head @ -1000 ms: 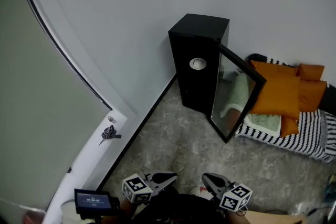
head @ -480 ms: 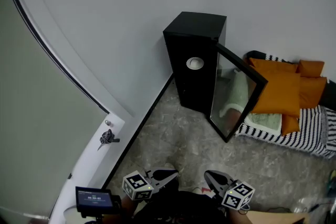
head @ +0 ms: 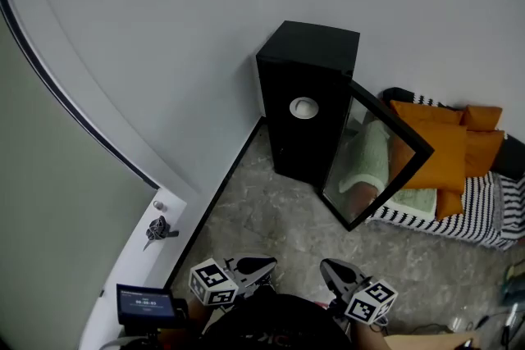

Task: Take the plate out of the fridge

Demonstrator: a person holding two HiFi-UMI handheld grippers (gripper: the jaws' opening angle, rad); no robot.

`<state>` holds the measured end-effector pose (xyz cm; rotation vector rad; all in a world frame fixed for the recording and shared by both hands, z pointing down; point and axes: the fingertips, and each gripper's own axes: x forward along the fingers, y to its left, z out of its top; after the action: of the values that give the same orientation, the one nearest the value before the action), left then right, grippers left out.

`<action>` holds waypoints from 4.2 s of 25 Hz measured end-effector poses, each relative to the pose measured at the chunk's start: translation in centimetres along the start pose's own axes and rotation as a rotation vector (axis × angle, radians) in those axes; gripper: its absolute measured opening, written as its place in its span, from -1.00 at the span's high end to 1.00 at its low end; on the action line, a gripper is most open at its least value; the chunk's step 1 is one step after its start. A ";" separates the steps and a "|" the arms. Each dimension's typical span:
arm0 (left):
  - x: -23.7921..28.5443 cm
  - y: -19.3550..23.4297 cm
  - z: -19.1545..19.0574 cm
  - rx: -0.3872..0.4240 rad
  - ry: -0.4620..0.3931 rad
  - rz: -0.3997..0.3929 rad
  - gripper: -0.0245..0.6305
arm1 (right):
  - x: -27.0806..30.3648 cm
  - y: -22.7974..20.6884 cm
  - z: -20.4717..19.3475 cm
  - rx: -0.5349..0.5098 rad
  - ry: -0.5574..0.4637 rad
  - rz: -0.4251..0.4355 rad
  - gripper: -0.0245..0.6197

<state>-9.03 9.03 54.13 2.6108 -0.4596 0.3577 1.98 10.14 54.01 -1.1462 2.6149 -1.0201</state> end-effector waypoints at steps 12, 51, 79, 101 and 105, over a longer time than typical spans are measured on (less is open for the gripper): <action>-4.6 12.3 2.7 -0.020 0.011 -0.058 0.91 | 12.5 -0.2 1.8 0.016 -0.020 -0.075 0.90; 13.1 23.8 11.8 -0.156 -0.032 0.135 0.91 | 10.9 -13.7 13.1 -0.106 0.090 -0.003 0.90; 26.0 55.2 11.7 -0.914 -0.104 0.301 0.91 | 16.8 -21.6 16.4 0.121 -0.012 -0.409 0.90; 34.4 64.5 8.6 -1.248 -0.163 0.408 0.73 | 14.4 -23.4 15.0 0.304 -0.189 -0.623 0.90; 34.6 64.5 7.7 -1.272 -0.129 0.454 0.59 | 14.2 -23.6 14.2 0.324 -0.146 -0.630 0.90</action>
<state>-0.58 -57.63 84.28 1.2820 -0.9346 -0.0113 11.38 -18.80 60.02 -1.9082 1.9020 -1.3266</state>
